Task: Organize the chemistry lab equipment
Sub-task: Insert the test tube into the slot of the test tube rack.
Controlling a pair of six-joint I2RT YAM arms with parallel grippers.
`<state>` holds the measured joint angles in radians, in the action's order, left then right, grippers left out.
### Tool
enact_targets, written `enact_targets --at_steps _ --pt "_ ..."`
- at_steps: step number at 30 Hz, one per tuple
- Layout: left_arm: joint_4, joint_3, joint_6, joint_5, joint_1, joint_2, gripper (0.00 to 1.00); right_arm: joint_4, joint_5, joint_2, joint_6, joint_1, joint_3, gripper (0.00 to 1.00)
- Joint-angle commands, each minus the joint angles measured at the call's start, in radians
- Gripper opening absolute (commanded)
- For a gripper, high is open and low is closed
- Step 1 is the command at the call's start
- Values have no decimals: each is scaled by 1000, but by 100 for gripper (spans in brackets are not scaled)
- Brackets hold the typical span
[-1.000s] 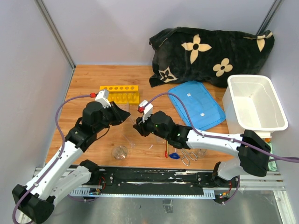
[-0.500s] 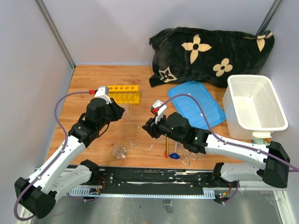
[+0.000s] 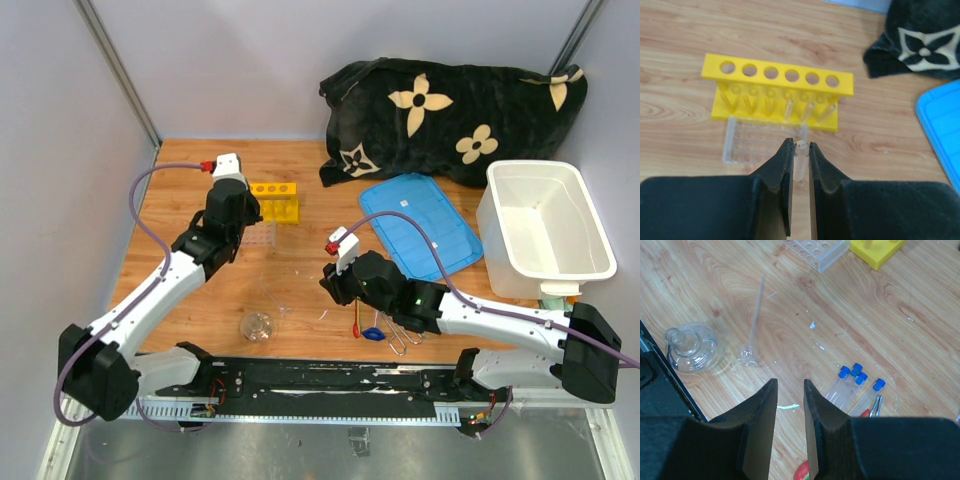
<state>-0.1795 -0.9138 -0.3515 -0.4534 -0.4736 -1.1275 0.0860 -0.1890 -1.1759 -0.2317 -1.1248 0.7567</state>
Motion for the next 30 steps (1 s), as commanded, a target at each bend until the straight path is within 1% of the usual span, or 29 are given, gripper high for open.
enact_targets --at_steps 1,5,9,18,30 --pt "99 -56 59 -38 63 -78 0 -3 -44 19 28 -19 -16 28" --pt "141 -57 50 38 145 -125 0 -3 -52 19 43 -6 -19 28" --pt "177 -61 59 65 191 -163 0 4 -45 13 56 12 -16 28" --pt "246 -98 72 96 225 -281 0 12 3 -26 52 65 -2 28" --pt "308 -160 79 118 247 -413 0 20 75 -38 46 175 -2 28"
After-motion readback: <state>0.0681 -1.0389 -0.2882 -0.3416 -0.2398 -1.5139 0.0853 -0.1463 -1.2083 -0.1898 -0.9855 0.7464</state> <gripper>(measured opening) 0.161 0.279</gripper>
